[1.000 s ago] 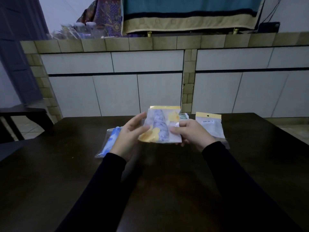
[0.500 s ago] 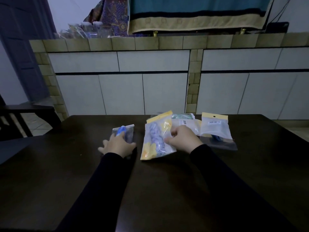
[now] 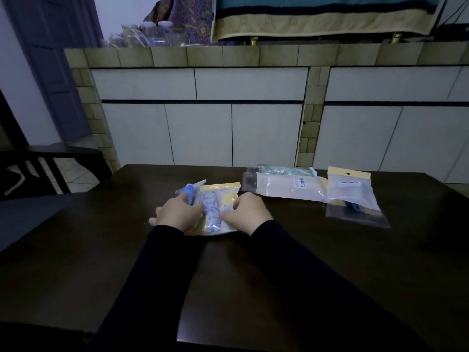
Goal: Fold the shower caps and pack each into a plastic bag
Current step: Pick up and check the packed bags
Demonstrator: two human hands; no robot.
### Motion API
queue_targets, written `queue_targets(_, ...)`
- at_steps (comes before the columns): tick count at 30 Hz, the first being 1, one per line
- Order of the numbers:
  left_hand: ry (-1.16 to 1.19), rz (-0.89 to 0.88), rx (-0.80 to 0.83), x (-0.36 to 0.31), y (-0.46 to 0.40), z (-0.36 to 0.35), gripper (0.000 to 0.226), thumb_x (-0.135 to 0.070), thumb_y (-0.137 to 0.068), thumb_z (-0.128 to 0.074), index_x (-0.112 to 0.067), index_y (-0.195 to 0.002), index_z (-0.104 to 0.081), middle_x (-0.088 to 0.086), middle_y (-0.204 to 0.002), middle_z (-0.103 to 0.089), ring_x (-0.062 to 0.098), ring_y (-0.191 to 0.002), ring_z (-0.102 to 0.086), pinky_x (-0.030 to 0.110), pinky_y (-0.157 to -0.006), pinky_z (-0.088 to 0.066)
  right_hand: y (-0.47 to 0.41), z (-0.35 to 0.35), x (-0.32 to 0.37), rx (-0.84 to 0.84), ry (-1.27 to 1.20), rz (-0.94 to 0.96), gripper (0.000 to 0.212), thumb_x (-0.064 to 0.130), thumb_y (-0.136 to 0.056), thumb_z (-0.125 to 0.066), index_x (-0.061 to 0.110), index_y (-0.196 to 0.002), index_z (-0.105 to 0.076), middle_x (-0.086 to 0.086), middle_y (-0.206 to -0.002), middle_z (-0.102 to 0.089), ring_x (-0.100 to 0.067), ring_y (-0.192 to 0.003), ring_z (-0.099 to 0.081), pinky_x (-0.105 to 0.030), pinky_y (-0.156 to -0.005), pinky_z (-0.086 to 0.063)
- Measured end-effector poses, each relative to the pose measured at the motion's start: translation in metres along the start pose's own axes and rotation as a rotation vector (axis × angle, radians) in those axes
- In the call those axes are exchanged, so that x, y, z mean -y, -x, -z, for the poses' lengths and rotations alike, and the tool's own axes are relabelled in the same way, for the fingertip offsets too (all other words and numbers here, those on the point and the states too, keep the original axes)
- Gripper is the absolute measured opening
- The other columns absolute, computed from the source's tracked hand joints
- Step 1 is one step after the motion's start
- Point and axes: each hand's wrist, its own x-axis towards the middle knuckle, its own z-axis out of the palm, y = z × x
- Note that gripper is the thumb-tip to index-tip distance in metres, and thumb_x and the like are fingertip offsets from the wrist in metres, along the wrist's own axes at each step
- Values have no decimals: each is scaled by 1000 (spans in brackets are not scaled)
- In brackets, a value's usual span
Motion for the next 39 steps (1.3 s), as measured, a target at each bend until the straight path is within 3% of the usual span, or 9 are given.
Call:
queue_targets(4, -118, -16, 54, -1, 2, 2, 61, -51, -93, -43, -35, -149, -23, 6, -158, -19, 35, -140, -20, 52, -111, -14, 2, 7, -6, -40, 62, 39, 33, 32, -86, -62, 12, -64, -49, 0, -59, -43, -13, -53, -44, -22, -46, -31)
queue_targets(7, -131, -67, -46, -8, 6, -1, 61, -52, -92, -44, -32, -147, -29, 6, -158, -17, 33, -141, -18, 51, -110, -14, 4, 24, -18, -152, 94, 72, 32, 39, -87, -60, 9, -83, -70, -3, -79, -66, -18, -75, -62, -26, -67, -49)
queue_targets(12, 225, -433, -335, -51, 24, -29, 37, -31, -87, -58, -16, -121, -62, 7, -124, -60, 21, -116, -51, 30, -98, -37, -16, 55, -48, -389, 80, 152, 31, 36, -89, -57, 17, -113, -65, 0, -98, -63, -19, -95, -57, -28, -83, -44)
queue_targets(16, 368, -353, -79, -103, 40, -72, 24, -27, -85, -58, -5, -84, -66, 8, -78, -65, 26, -78, -61, 26, -63, -40, -51, 70, -69, -469, 375, 153, 37, 29, -95, -43, 18, -127, -57, -7, -121, -57, -26, -116, -45, -38, -98, -32)
queue_targets(21, 392, -180, 63, -123, 23, -104, 34, -26, -95, -47, 2, -105, -62, 21, -104, -66, 35, -96, -64, 32, -74, -47, -64, 75, -92, -304, 428, 63, 44, 37, -98, -32, 31, -141, -40, -8, -134, -55, -28, -126, -45, -46, -103, -25)
queue_targets(24, 444, -134, 69, -123, 16, -108, 33, -26, -97, -47, -1, -117, -56, 20, -109, -63, 34, -101, -62, 34, -73, -46, -63, 77, -98, -309, 441, 87, 42, 37, -95, -37, 30, -134, -51, -6, -129, -60, -26, -121, -49, -42, -101, -30)
queue_targets(27, 626, -88, 66, -122, 11, -107, 40, -39, -89, -56, -4, -107, -61, 17, -100, -68, 33, -88, -66, 31, -66, -51, -54, 82, -96, -326, 431, 138, 39, 39, -94, -41, 28, -127, -58, -3, -126, -62, -25, -118, -50, -41, -100, -32)
queue_targets(34, 983, -258, -100, -127, 20, -85, 14, -28, -74, -58, -18, -68, -49, 2, -68, -54, 22, -66, -50, 34, -63, -41, -37, 101, -88, -364, 90, 153, 47, 50, -99, -34, 19, -114, -66, -2, -111, -62, -22, -105, -55, -36, -89, -39)
queue_targets(39, 1153, -256, -133, -122, 17, -68, 18, -15, -87, -51, -17, -70, -47, -3, -67, -46, 14, -64, -41, 28, -60, -35, -34, 113, -77, -330, -516, 159, 33, 45, -84, -67, 19, -105, -66, 4, -100, -68, -12, -94, -64, -29, -85, -50)
